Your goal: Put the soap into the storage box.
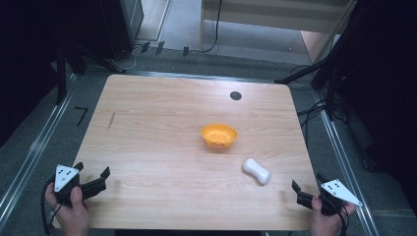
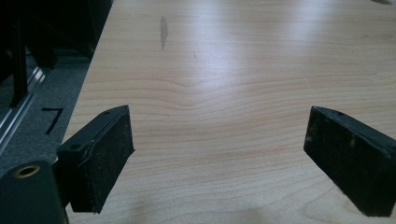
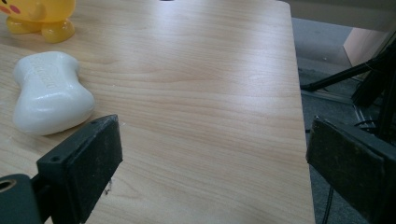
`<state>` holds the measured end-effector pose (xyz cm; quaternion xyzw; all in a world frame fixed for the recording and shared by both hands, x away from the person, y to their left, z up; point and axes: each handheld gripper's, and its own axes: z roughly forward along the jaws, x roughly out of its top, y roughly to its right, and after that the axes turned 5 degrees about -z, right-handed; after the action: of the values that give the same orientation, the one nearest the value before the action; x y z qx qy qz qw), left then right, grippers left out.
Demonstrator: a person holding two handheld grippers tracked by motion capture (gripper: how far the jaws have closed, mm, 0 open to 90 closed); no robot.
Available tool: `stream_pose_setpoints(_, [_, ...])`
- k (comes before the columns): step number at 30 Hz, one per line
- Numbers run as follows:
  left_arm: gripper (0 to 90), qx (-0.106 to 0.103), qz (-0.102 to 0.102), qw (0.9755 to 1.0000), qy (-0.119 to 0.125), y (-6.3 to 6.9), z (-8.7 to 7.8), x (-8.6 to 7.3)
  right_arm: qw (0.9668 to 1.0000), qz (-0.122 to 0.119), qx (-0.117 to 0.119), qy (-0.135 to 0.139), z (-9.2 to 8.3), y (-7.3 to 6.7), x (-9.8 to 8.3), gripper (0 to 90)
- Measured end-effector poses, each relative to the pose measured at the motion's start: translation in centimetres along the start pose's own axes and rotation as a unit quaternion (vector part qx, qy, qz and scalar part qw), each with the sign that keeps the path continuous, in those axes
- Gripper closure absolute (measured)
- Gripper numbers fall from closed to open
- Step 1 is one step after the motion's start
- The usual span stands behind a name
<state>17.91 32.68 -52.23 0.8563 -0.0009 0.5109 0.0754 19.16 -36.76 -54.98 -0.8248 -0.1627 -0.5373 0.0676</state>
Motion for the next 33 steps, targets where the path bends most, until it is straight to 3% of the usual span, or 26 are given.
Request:
stream_pose_setpoints(6, [8.7, -0.001, 0.002, 1.0, -0.001, 0.1, 0.0, 0.0, 1.0, 0.007, 0.007, -0.002, 0.0, 0.2, 0.0, 9.3])
stream_pose_setpoints(9, [8.7, -0.001, 0.0, 1.0, 0.002, 0.0, 0.0, 0.0, 0.9996, 0.007, 0.018, -0.018, 0.3, 0.2, 0.1, 9.2])
stream_pose_setpoints(13, [8.7, -0.002, -0.001, 1.0, 0.002, 0.0, 0.0, 0.0, 0.9976, -0.002, 0.048, -0.049, 0.7, 0.2, 0.4, 0.0])
stream_pose_setpoints(17, [8.7, -0.007, 0.0, 1.0, 0.002, 0.0, -0.1, 0.0, 0.995, -0.013, 0.066, -0.074, 1.0, 0.5, 0.8, 0.0])
stream_pose_setpoints(20, [8.7, -0.009, 0.0, 1.0, 0.001, 0.0, -0.1, -0.1, 0.991, -0.026, 0.079, -0.105, 1.4, 0.5, 1.3, 0.0])
stream_pose_setpoints(24, [8.7, -0.008, 0.002, 1.0, -0.002, 0.0, -0.1, 0.0, 0.9829, -0.059, 0.094, -0.147, 2.1, 0.1, 2.5, 0.0])
stream_pose_setpoints(31, [8.7, -0.008, 0.005, 0.9999, -0.002, 0.1, -0.1, -0.1, 0.9688, -0.089, 0.12, -0.198, 3.4, -0.5, 4.8, 0.0])
stream_pose_setpoints(33, [8.7, -0.009, 0.005, 0.9999, -0.002, 0.1, -0.1, -0.1, 0.9668, -0.098, 0.116, -0.206, 3.7, -0.7, 5.4, 0.0])
